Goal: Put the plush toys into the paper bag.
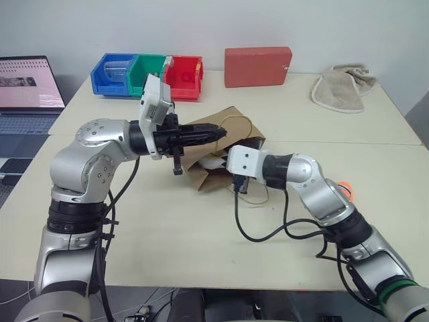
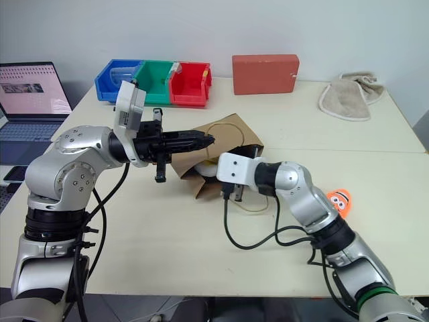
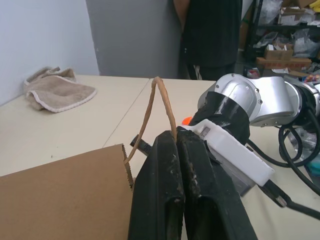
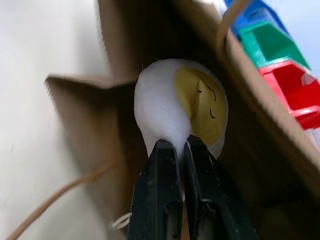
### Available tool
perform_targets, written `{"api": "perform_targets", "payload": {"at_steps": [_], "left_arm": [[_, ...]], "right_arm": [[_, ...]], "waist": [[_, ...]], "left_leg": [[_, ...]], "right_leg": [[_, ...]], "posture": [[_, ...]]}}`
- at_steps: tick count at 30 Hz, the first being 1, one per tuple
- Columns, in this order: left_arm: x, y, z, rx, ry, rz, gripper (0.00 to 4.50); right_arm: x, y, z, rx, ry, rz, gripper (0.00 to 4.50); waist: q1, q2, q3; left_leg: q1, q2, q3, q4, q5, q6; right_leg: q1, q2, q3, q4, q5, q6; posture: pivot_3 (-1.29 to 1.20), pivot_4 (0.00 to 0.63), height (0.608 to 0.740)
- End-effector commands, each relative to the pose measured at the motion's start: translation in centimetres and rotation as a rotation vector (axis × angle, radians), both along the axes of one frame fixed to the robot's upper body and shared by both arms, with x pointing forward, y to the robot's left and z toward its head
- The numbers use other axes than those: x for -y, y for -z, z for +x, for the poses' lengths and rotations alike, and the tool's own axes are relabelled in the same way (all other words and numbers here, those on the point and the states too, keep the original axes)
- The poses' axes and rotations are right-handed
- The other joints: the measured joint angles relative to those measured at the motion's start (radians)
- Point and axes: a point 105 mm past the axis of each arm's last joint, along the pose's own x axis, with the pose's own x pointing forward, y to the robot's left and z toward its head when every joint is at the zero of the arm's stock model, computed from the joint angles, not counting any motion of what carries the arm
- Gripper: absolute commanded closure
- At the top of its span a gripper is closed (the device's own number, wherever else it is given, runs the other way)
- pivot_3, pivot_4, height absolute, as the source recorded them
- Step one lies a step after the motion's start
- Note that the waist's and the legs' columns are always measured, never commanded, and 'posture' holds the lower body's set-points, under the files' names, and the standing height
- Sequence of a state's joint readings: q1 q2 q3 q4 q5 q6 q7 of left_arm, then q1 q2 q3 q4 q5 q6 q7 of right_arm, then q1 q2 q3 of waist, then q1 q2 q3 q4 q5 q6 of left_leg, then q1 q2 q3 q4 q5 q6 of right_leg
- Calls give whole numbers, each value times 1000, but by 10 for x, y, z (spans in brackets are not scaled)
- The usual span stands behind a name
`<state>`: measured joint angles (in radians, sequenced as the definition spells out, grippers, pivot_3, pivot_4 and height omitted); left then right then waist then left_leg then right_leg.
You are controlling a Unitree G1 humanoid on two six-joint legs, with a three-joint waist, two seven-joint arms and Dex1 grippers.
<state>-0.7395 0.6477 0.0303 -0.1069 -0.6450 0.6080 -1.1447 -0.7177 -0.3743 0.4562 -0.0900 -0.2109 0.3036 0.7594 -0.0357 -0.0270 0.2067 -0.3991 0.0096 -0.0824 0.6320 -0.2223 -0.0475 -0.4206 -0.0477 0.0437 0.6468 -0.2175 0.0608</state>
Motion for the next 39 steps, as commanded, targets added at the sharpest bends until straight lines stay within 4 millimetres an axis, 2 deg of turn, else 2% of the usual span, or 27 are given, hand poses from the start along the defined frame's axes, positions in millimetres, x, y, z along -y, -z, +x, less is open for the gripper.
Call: {"api": "perform_targets", "payload": {"at_steps": [1, 4, 9, 13, 21, 24, 26, 28, 30, 33, 35, 39], "left_arm": [[1, -11, -3, 42, 12, -17, 4500], [0, -12, -2, 41, 3, -20, 4500], [-4, -15, 3, 43, -25, -37, 4500], [-6, -14, 6, 43, -44, -38, 4500], [-4, -11, 11, 46, -63, -55, 4500], [-3, -8, 11, 43, -61, -52, 4500], [-3, -7, 10, 42, -60, -51, 4500], [-2, -7, 8, 41, -56, -53, 4500], [-1, -5, 6, 38, -49, -52, 4500], [-1, -1, 3, 35, -45, -46, 4500], [-1, -1, 3, 35, -47, -47, 4500], [-1, -1, 4, 37, -48, -48, 4500]], "right_arm": [[-3, -8, 6, 45, 35, 30, 4234], [-1, -8, 8, 41, 47, 34, 3468], [3, -6, 5, 6, 42, 24, 1597], [8, -11, -1, -5, 34, 35, 146], [40, -34, -44, -122, -88, 42, 63], [73, -37, -65, -196, -114, -30, 63], [98, -37, -71, -234, -70, -69, 63], [128, -33, -68, -274, 39, -119, 63], [167, -22, -65, -317, 187, -208, 63], [205, -7, -69, -358, 301, -325, 63], [221, 4, -75, -401, 334, -386, 63], [231, 24, -74, -420, 352, -433, 63]], "waist": [[1, 0, 0], [1, 0, 0], [0, 0, 0], [0, 0, 0], [3, 0, 0], [5, 0, 0], [7, 0, 0], [6, 0, 0], [7, 0, 0], [7, 0, 0], [3, 0, 0], [-4, 0, 0]], "left_leg": [[0, 0, 0, 0, 0, 0], [0, 0, 0, 0, 0, 0], [0, 0, 0, 0, 0, 0], [0, 0, 0, 0, 0, 0], [0, 0, -1, 0, 0, 0], [0, 0, -1, 0, 0, 0], [0, 0, -1, 1, 0, 0], [0, 0, 0, 1, 0, 0], [0, 0, 0, 1, 0, 0], [0, 0, 1, 2, 0, 0], [0, 0, 1, 2, 0, 0], [2, 1, 3, 2, 0, 0]], "right_leg": [[0, 0, 0, 0, 0, 0], [0, 0, 0, 0, 0, 0], [0, 0, 0, 0, 0, 0], [0, 0, 0, 0, 0, 0], [0, 0, 0, 0, 0, 1], [0, 0, 0, 0, -1, 2], [1, 0, 0, -1, -1, 3], [1, 0, 0, -1, -1, 3], [1, 0, 0, -1, -1, 3], [1, 0, 0, -1, -1, 3], [1, 0, 1, -1, -1, 3], [1, 0, 2, 0, 0, 4]], "posture": [[0, 150, 740], [0, 150, 740], [0, 150, 740], [0, 150, 740], [0, 150, 740], [0, 150, 740], [0, 150, 740], [0, 150, 740], [0, 150, 740], [0, 150, 740], [0, 150, 740], [0, 150, 740]]}}
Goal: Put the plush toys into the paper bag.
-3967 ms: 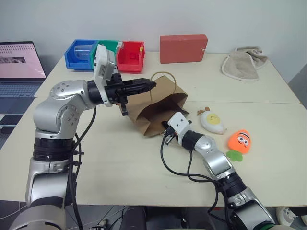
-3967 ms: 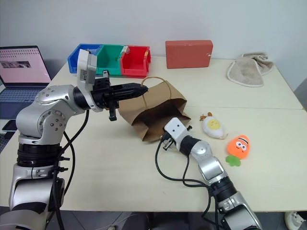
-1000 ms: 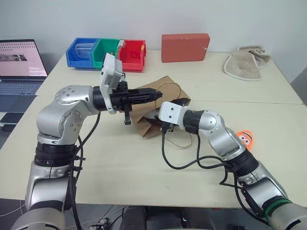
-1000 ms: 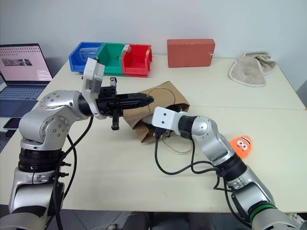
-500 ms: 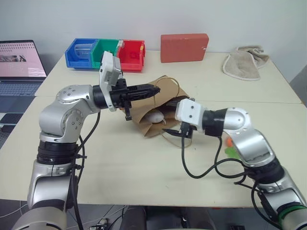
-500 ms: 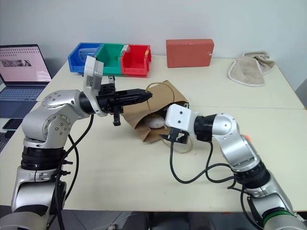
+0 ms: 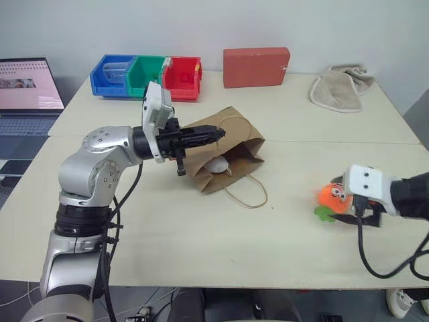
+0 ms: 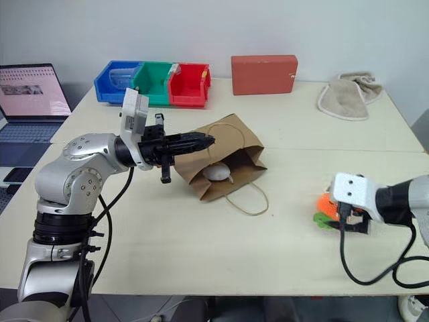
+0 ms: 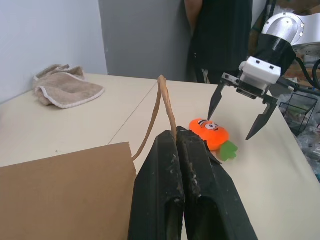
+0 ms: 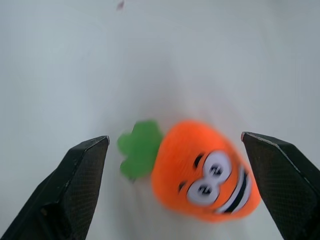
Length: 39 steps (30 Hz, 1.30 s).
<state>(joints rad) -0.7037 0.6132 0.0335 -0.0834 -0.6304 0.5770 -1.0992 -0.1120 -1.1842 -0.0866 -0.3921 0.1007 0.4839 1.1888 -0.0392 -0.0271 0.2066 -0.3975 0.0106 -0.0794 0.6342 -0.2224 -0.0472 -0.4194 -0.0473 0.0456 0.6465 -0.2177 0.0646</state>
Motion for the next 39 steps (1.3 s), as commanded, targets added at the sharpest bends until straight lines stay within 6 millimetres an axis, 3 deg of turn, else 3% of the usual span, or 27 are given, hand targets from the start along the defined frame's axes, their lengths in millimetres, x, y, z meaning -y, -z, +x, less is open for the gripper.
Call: {"api": "perform_targets", "payload": {"at_steps": [1, 4, 7, 11, 18, 21, 27, 29, 33, 39], "left_arm": [[1, -12, -5, 62, 4, -7, 4500], [2, -14, -6, 65, 6, -11, 4500], [2, -14, -6, 67, 3, -8, 4500], [0, -13, -6, 67, -1, -5, 4500], [-2, -13, -6, 69, -9, 1, 4500], [-4, -15, -5, 72, -13, 0, 4500], [-5, -22, -4, 85, -5, -4, 4500], [-5, -25, -4, 90, 2, -2, 4500], [-5, -29, -5, 94, 12, -5, 4500], [-5, -33, -10, 89, 45, -4, 4500]], "right_arm": [[6, 5, 6, 49, -11, -47, 63], [4, 9, 21, 109, 25, -11, 63], [6, 15, 29, 126, 20, -47, 646], [14, 23, 31, 114, 10, -104, 2115], [13, 14, 37, 161, -11, -92, 4486], [-4, 0, 35, 175, -56, -21, 4486], [-92, -37, 1, 119, -367, 323, 4486], [-117, -48, -3, 150, -440, 408, 4486], [-142, -57, 14, 241, -447, 474, 4486], [-176, -45, 54, 366, -404, 551, 4486]], "waist": [[-1, 0, 0], [-1, 0, 0], [-1, 0, 0], [6, 0, 0], [7, 0, 0], [7, 0, 0], [2, 0, 0], [2, 0, 0], [6, 0, 0], [7, 0, 0]], "left_leg": [[0, 0, 0, 0, 0, 0], [-1, 0, 0, 2, 0, 0], [-2, -1, 1, 5, 0, 0], [-3, -1, 0, 6, 0, 0], [-2, -1, 0, 7, 0, 0], [-2, -1, 0, 8, 0, 0], [-2, 1, -1, 8, 0, 0], [-2, 1, -1, 8, 0, 0], [-3, 1, -1, 9, 0, 0], [-3, 1, -2, 9, 0, 0]], "right_leg": [[0, 0, 0, 0, 0, 0], [0, 0, 0, 0, 1, 1], [0, 0, 1, -1, 2, 2], [0, 0, 1, -1, 2, 2], [1, 0, 1, -1, 3, 3], [1, 0, 1, -1, 3, 3], [1, 2, 1, 0, 3, 3], [2, 2, 1, 0, 3, 3], [2, 2, 1, -1, 4, 2], [1, 2, 1, 0, 4, 2]], "posture": [[0, 150, 740], [0, 150, 740], [0, 150, 740], [0, 150, 740], [0, 150, 740], [0, 150, 740], [0, 150, 740], [0, 150, 740], [0, 150, 740], [0, 150, 740]]}}
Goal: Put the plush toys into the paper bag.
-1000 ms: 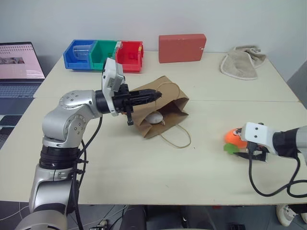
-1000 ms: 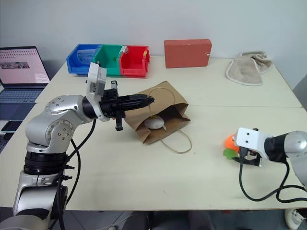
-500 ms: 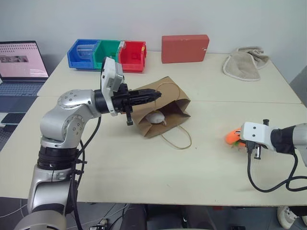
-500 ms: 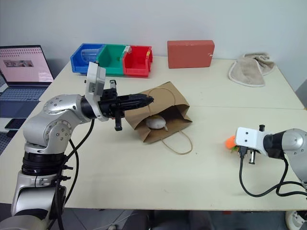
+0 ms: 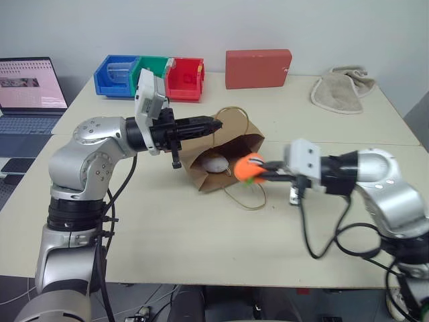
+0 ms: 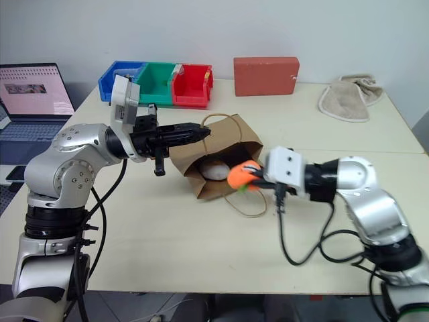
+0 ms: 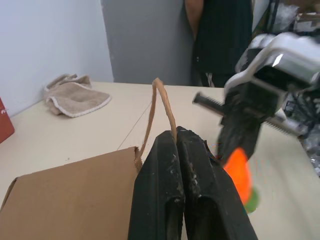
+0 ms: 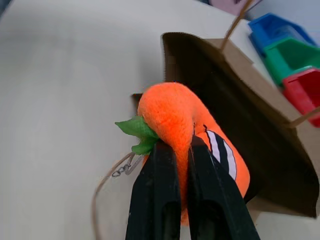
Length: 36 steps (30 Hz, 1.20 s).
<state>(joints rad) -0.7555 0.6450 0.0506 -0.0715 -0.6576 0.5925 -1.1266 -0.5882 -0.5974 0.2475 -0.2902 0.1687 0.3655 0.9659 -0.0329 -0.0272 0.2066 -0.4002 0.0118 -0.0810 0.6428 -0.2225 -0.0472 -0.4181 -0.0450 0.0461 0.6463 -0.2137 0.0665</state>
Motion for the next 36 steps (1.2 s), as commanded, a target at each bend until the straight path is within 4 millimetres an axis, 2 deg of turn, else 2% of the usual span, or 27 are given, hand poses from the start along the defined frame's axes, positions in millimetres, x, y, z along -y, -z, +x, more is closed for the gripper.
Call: {"api": "perform_targets", "payload": {"at_steps": [1, 3, 10, 14, 15, 17, 20, 25, 27, 36], "left_arm": [[-1, -14, -9, 55, 26, 3, 4500], [-1, -13, -10, 53, 30, 12, 4500], [-3, -16, -13, 51, 31, 15, 4500], [-3, -16, -13, 49, 33, 17, 4500], [-3, -16, -13, 49, 33, 17, 4500], [-3, -16, -12, 48, 30, 15, 4500], [-3, -16, -11, 47, 26, 13, 4500], [-3, -17, -7, 50, 5, -7, 4500], [-2, -16, -5, 50, -2, -9, 4500], [-1, -13, -1, 50, -13, -13, 4500]], "right_arm": [[-10, -3, 17, 106, 32, 25, 4486], [-20, -6, 25, 129, 53, 64, 4486], [-38, 2, 54, 231, 195, 29, 4486], [-38, 8, 64, 259, 279, -1, 4486], [-39, 8, 64, 260, 283, 6, 3939], [-43, 5, 61, 242, 277, 35, 3398], [-45, 3, 57, 220, 258, 44, 2344], [-44, -6, 44, 188, 201, 60, 606], [-40, -13, 38, 186, 177, 59, 61], [-17, -33, -11, 61, -13, 29, 61]], "waist": [[0, 0, 0], [0, 0, 0], [-1, 0, 0], [-1, 0, 0], [-1, 0, 0], [-1, 0, 0], [-2, 0, 0], [-2, 0, 0], [-1, 0, 0], [-1, 0, 0]], "left_leg": [[0, 0, 0, 0, 0, 0], [-1, 0, 0, -1, 0, 0], [-1, 0, 0, -1, 0, 0], [-1, 0, 0, -1, 0, 0], [-1, 0, 0, -1, 0, 0], [-1, 0, 0, -1, 0, 0], [-1, 0, 0, -1, 0, 0], [-1, 0, 0, -1, 0, 0], [-1, 0, -1, -1, 0, 0], [-1, 1, -1, -1, 0, 0]], "right_leg": [[0, 0, 0, 0, 0, 0], [-2, 0, 0, 0, 0, 0], [-2, 1, 0, 0, 0, -1], [-2, 1, 0, 0, 0, -1], [-2, 1, 0, 0, 0, -1], [-2, 1, 0, 1, 0, -1], [-2, 1, 0, 1, 0, -1], [-2, 1, 0, 1, 0, -1], [-2, 1, 0, 1, 0, -1], [-2, 1, 0, 0, 0, -1]], "posture": [[0, 150, 740], [0, 150, 740], [0, 150, 740], [0, 150, 740], [0, 150, 740], [0, 150, 740], [0, 150, 740], [0, 150, 740], [0, 150, 740], [0, 150, 740]]}}
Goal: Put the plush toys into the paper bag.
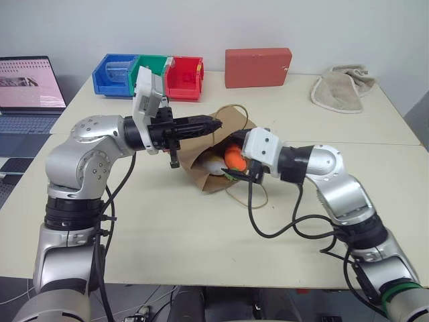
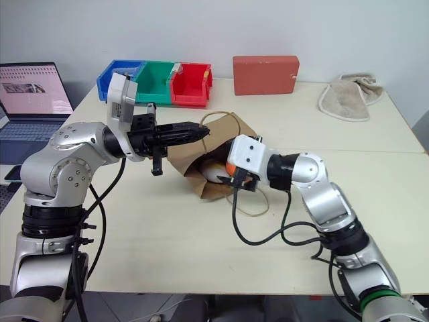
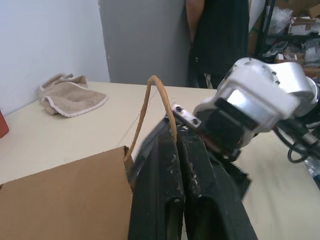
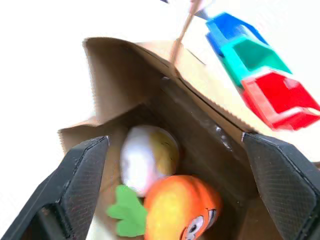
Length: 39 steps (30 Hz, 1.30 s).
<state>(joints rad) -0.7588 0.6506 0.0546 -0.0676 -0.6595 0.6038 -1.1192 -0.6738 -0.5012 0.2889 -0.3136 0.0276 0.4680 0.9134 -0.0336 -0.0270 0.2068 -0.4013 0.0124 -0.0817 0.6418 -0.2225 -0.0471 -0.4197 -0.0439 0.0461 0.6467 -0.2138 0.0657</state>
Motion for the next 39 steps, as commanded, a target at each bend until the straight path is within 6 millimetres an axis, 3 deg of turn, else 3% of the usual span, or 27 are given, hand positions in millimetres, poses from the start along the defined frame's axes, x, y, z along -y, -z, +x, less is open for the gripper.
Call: {"api": "perform_targets", "payload": {"at_steps": [1, 7, 11, 16, 22, 26, 31, 34, 39], "left_arm": [[1, -12, -3, 58, 1, -12, 4500], [1, -10, -3, 55, 0, -11, 4500], [1, -10, -3, 53, 0, -8, 4500], [1, -10, -4, 53, 1, -2, 4500], [0, -10, -5, 58, -4, -1, 4500], [-2, -10, -6, 59, -12, 2, 4500], [-1, -10, -6, 60, -14, 1, 4500], [-2, -10, -6, 61, -19, 0, 4500], [-2, -10, -6, 62, -21, -2, 4500]], "right_arm": [[11, -20, -26, -36, -94, 37, 61], [47, -19, -47, -172, -104, 13, 61], [71, -5, -49, -267, -17, 1, 61], [91, 21, -23, -277, 204, 33, 61], [97, 66, -5, -354, 353, 52, 61], [81, 83, 2, -461, 370, 141, 61], [73, 104, 13, -491, 401, 134, 61], [65, 107, 13, -512, 376, 141, 596], [58, 105, 13, -533, 353, 173, 2447]], "waist": [[0, 0, 0], [2, 0, 0], [2, 0, 0], [-1, 0, 0], [1, 0, 0], [-3, 0, 0], [-1, 0, 0], [-1, 0, 0], [-1, 0, 0]], "left_leg": [[0, 0, 0, 0, 0, 0], [0, 0, 0, 0, 0, 0], [0, 0, 0, 0, 0, 0], [0, 0, 1, 0, 0, 0], [0, 0, 1, 0, 0, 0], [0, 0, 1, 0, 0, 0], [0, 0, 1, 1, 0, 0], [0, 0, 1, 0, 0, 0], [0, 0, 1, 0, 0, 0]], "right_leg": [[0, 0, 0, 0, 0, 0], [1, 0, 0, -1, 0, 0], [1, 0, 0, -1, 0, 0], [0, 0, 1, 0, 0, 0], [0, 0, 1, -1, 0, 0], [0, 0, 1, -1, 0, 0], [0, 0, 1, 0, 0, 0], [0, 0, 1, -1, 0, 0], [0, 0, 1, 0, 0, 0]], "posture": [[0, 150, 740], [0, 150, 740], [0, 150, 740], [0, 150, 740], [0, 150, 740], [0, 150, 740], [0, 150, 740], [0, 150, 740], [0, 150, 740]]}}
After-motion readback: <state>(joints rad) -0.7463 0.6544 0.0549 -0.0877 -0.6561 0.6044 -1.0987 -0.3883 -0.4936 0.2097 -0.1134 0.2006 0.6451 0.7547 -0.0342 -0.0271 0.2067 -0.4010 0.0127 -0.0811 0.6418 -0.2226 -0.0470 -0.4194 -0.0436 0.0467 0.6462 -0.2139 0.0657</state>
